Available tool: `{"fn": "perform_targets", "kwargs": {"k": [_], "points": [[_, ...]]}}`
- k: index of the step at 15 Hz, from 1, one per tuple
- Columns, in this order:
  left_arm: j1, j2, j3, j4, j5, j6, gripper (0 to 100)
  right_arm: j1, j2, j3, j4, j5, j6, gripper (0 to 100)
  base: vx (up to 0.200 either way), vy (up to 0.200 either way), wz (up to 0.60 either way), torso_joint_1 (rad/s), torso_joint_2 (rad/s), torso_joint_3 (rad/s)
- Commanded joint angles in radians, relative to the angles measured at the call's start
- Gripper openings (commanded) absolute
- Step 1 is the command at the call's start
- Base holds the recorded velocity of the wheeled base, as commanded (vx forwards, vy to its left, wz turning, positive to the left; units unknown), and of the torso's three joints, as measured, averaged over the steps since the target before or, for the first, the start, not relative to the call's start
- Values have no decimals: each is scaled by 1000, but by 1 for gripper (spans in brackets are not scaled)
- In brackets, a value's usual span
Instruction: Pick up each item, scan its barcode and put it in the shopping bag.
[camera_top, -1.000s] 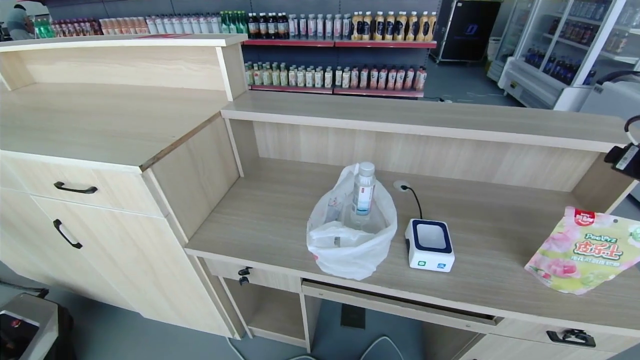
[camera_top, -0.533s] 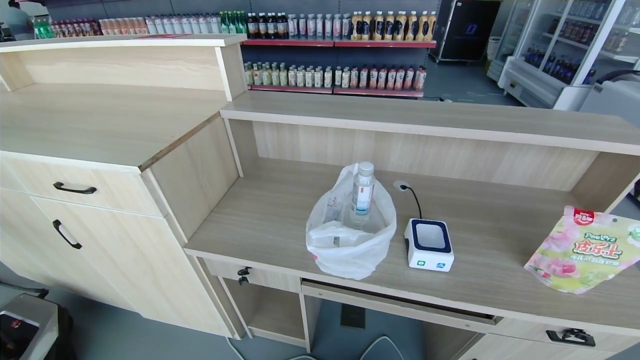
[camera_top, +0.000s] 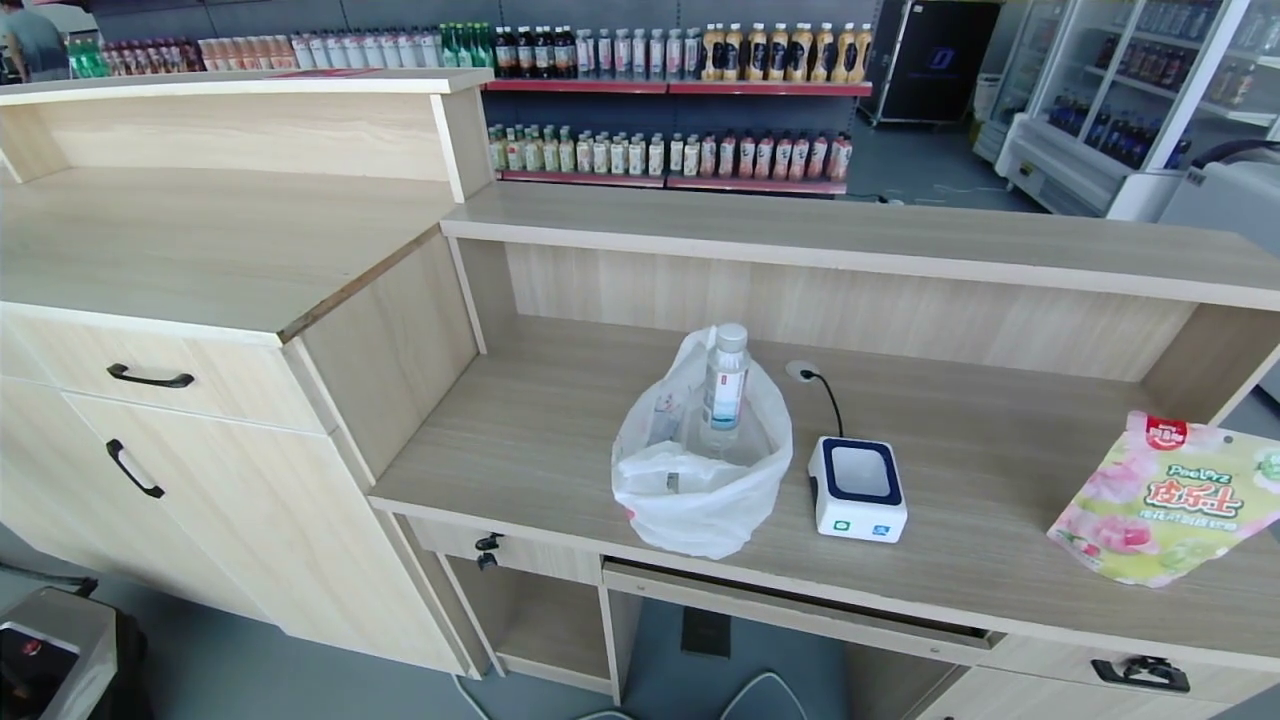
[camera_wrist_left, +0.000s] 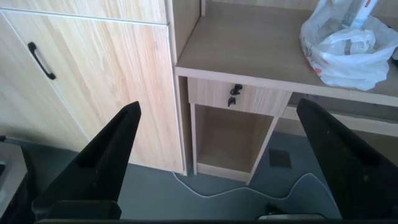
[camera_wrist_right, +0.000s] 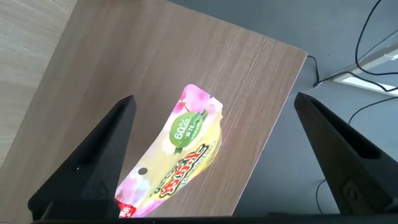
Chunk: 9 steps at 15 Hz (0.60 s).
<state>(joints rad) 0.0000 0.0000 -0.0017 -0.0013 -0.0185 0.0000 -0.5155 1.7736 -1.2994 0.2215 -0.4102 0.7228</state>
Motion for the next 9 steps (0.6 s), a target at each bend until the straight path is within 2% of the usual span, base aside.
{"fn": "perform_targets", "kwargs": {"k": [1, 5, 9], "points": [[0, 0, 0, 0, 0, 0, 100, -12, 72, 26, -50, 1, -13, 100, 0, 0, 0, 0, 0, 0], [0, 0, 0, 0, 0, 0, 100, 3, 167, 61, -129, 44, -11, 100, 0, 0, 0, 0, 0, 0], [0, 0, 0, 0, 0, 0, 100, 72, 276, 140, -268, 42, -14, 100, 0, 0, 0, 0, 0, 0]]}}
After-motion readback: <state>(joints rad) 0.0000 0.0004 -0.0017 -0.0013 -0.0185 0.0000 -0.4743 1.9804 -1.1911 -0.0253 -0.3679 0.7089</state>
